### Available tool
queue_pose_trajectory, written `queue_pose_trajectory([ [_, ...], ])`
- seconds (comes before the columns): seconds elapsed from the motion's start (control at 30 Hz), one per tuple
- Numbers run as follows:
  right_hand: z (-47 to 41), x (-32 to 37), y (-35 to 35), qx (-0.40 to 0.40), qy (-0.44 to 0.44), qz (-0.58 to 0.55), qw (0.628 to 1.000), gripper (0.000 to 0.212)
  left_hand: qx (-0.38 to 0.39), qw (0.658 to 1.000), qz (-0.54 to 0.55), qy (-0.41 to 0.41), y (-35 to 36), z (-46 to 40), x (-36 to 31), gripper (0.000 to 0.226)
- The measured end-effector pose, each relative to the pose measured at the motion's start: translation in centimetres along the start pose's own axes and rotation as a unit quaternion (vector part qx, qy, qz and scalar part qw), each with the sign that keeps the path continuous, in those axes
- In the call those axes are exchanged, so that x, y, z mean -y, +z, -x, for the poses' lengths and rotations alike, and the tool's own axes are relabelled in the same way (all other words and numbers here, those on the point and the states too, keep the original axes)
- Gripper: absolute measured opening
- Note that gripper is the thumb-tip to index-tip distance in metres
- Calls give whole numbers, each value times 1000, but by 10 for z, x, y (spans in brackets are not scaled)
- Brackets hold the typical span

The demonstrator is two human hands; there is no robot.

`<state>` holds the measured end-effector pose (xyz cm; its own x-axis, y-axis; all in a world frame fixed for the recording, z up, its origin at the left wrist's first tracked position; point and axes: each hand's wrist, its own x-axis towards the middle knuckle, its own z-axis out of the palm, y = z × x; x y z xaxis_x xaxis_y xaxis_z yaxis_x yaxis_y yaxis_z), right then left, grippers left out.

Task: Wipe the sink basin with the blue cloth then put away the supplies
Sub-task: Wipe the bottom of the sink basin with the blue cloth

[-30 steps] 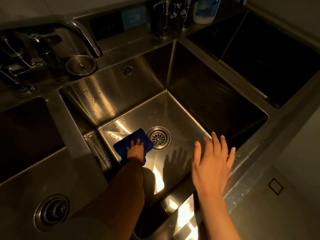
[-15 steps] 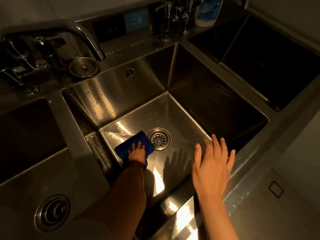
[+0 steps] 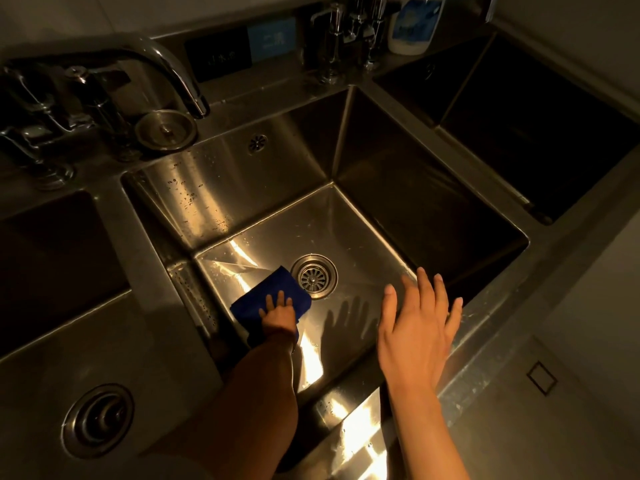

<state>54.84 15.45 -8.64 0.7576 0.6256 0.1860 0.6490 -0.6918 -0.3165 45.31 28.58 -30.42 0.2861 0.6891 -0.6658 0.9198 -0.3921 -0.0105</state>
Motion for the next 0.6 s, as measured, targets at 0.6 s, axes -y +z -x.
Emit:
queue_pose_trajectory([
  [0.6,-1,-3,3,0,1,1,1000,47,-120,991,-56,35,3,1,17,59],
])
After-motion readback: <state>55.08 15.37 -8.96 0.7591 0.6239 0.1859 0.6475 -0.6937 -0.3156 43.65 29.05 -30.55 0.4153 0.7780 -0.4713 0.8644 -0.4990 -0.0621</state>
